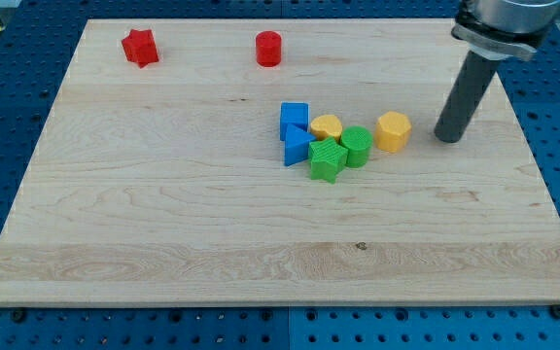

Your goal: Move the red circle towards the blue cube

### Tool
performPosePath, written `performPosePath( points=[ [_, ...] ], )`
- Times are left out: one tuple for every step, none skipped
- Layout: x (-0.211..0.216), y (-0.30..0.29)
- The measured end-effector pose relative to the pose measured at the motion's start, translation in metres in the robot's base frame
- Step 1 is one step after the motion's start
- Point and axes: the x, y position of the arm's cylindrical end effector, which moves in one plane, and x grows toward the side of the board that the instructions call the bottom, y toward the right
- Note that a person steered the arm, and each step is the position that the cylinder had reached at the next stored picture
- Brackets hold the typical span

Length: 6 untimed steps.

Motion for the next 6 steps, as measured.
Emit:
performPosePath(
  points=[
    [0.000,-0.023],
    [0.000,-0.047],
    [-0.006,-0.048],
    [-0.060,-0.018],
    [-0.128,-0.012],
    [-0.176,-0.043]
  ],
)
